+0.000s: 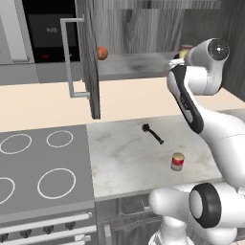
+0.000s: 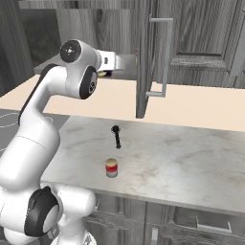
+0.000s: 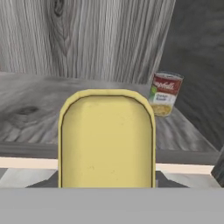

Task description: Pick the cans from the counter and place them in their designated side in the cabinet.

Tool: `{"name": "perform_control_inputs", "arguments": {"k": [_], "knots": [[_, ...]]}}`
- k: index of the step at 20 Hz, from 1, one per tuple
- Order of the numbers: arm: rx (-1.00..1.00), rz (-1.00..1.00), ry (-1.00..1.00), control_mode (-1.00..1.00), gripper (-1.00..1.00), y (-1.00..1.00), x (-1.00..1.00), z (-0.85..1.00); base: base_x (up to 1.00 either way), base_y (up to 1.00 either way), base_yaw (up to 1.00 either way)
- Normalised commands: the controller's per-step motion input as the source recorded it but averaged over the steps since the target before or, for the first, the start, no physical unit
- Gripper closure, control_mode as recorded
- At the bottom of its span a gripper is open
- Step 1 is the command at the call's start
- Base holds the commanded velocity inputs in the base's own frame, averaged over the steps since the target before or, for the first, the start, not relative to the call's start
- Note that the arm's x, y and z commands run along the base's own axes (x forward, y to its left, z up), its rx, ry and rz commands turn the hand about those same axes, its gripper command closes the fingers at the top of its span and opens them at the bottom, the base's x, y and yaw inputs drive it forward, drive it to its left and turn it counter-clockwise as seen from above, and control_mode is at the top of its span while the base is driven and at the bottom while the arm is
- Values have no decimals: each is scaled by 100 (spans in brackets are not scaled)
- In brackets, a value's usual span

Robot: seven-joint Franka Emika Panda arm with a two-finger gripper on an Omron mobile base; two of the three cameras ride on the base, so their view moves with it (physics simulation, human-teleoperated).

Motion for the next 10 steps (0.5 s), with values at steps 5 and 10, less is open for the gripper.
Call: {"name": "perform_control_inputs", "arguments": {"k": [5, 10], "knots": [[0, 0, 0, -100, 100, -5, 13, 9, 0, 0, 0], [0, 0, 0, -100, 100, -8, 12, 4, 0, 0, 0]]}}
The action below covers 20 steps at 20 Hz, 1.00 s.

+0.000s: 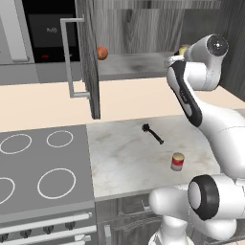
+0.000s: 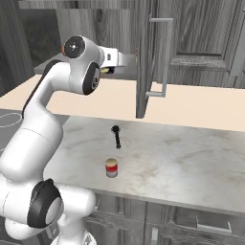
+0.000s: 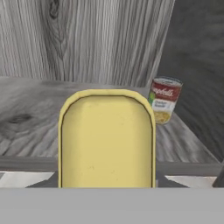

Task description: Pick the cans from the counter and place them in their designated side in the cabinet.

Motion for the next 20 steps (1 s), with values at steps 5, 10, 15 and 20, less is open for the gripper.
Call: {"name": "perform_control_inputs", "arguments": {"k": [5, 10, 15, 20], "knots": [[1, 0, 2, -100, 100, -8, 14, 1, 0, 0, 0], [2, 0, 4, -100, 100, -6, 13, 0, 0, 0, 0], [1, 0, 2, -100, 100, -6, 13, 0, 0, 0, 0], [0, 0, 0, -100, 100, -5, 18, 0, 0, 0, 0]]}}
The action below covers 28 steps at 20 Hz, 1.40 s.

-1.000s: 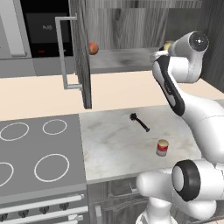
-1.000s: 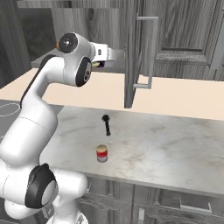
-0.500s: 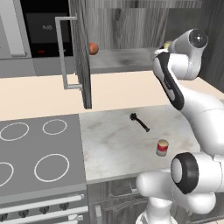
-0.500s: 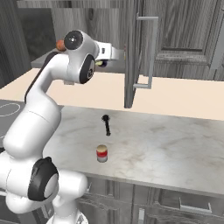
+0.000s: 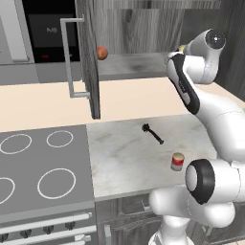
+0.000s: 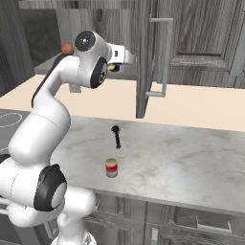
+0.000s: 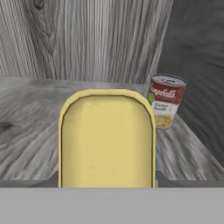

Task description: Pick the cans from the counter and place them in their designated side in the cabinet.

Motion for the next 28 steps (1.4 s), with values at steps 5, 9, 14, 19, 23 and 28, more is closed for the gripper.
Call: {"name": "perform_control_inputs", "arguments": {"k": [5, 9, 14, 19, 23, 28], "knots": [[0, 0, 0, -100, 100, -6, 24, 0, 0, 0, 0], [0, 0, 1, -100, 100, -8, 23, 0, 0, 0, 0], [0, 0, 2, -100, 100, -7, 22, 0, 0, 0, 0], [1, 0, 7, -100, 100, -5, 21, -5, 0, 0, 0], [1, 0, 8, -100, 100, -2, 20, -3, 0, 0, 0], [0, 0, 3, -100, 100, -3, 17, -2, 0, 0, 0]]}}
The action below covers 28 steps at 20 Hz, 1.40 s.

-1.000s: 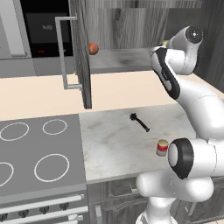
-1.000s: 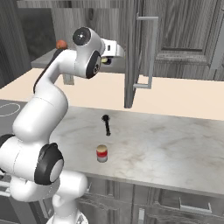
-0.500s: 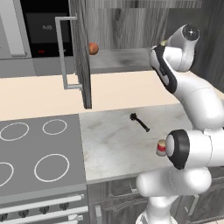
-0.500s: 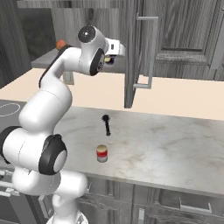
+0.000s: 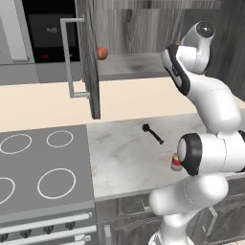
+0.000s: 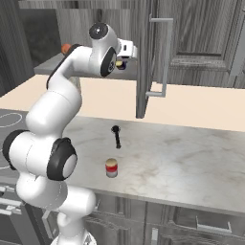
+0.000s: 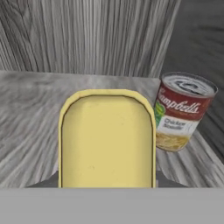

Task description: Pick the cans from the counter and place them in their designated side in the cabinet.

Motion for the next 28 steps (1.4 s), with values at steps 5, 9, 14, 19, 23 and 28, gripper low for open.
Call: {"name": "perform_control_inputs", "arguments": {"k": [5, 9, 14, 19, 23, 28], "knots": [[0, 0, 0, -100, 100, -4, 13, -12, 0, 0, 0], [0, 0, 0, -100, 100, -2, 15, -19, 0, 0, 0], [0, 0, 0, -100, 100, -1, 16, -18, 0, 0, 0], [0, 0, 0, -100, 100, -1, 12, -17, 0, 0, 0], [0, 0, 0, -100, 100, 0, 16, -26, 0, 0, 0], [0, 0, -1, -100, 100, 0, 20, -27, 0, 0, 0]]}}
